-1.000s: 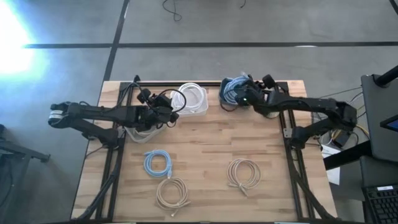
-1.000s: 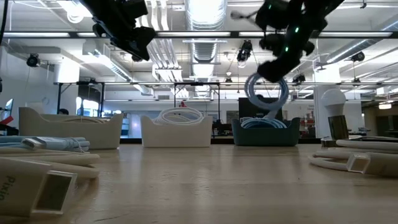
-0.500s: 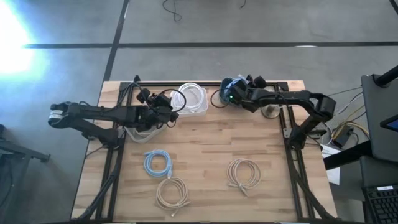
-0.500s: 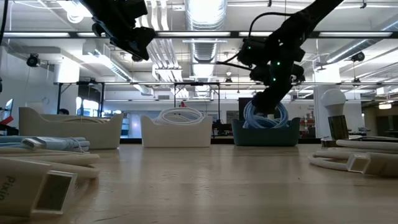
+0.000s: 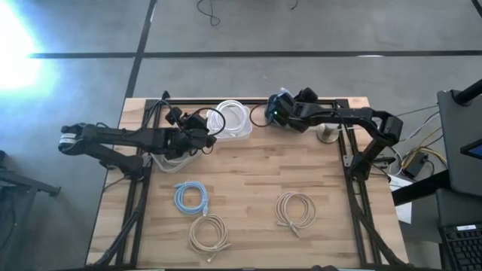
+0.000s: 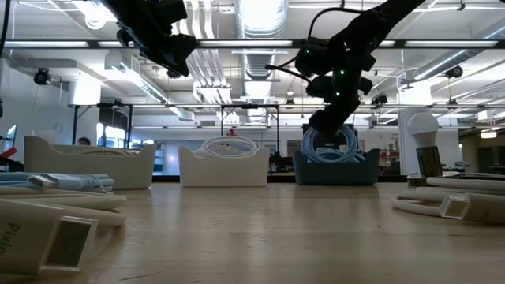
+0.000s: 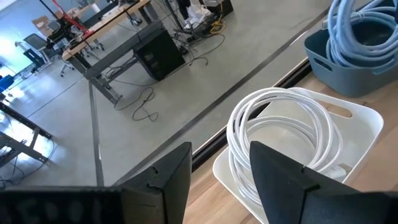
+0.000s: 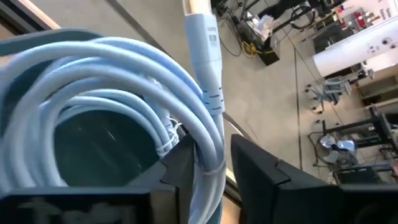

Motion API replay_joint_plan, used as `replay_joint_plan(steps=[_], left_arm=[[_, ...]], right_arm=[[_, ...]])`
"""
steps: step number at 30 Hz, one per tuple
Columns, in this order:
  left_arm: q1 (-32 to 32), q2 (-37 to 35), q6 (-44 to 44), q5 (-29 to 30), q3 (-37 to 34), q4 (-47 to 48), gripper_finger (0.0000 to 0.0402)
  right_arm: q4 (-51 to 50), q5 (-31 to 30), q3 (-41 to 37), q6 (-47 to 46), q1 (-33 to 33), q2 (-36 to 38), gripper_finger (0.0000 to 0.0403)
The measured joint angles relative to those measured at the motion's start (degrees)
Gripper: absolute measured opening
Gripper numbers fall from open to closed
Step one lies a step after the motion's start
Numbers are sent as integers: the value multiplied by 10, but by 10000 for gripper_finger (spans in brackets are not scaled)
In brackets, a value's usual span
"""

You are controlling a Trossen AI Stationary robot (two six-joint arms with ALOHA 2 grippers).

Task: Pick & Place USB Port
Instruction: Put the right blue charger cable into the blue bin, then put the blue charger cable into the blue bin

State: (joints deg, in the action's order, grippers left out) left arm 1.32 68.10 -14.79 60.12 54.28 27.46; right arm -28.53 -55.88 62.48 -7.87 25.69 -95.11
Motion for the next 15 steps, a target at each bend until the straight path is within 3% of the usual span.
replay_joint_plan(steps=[8,15], left_arm=[[0,0,0,0,0,0,177],[0,0,0,0,0,0,177]], right_arm=[[-15,-5,0,9,-1,0,145],[-61,23,21,-12,-13,1,156]])
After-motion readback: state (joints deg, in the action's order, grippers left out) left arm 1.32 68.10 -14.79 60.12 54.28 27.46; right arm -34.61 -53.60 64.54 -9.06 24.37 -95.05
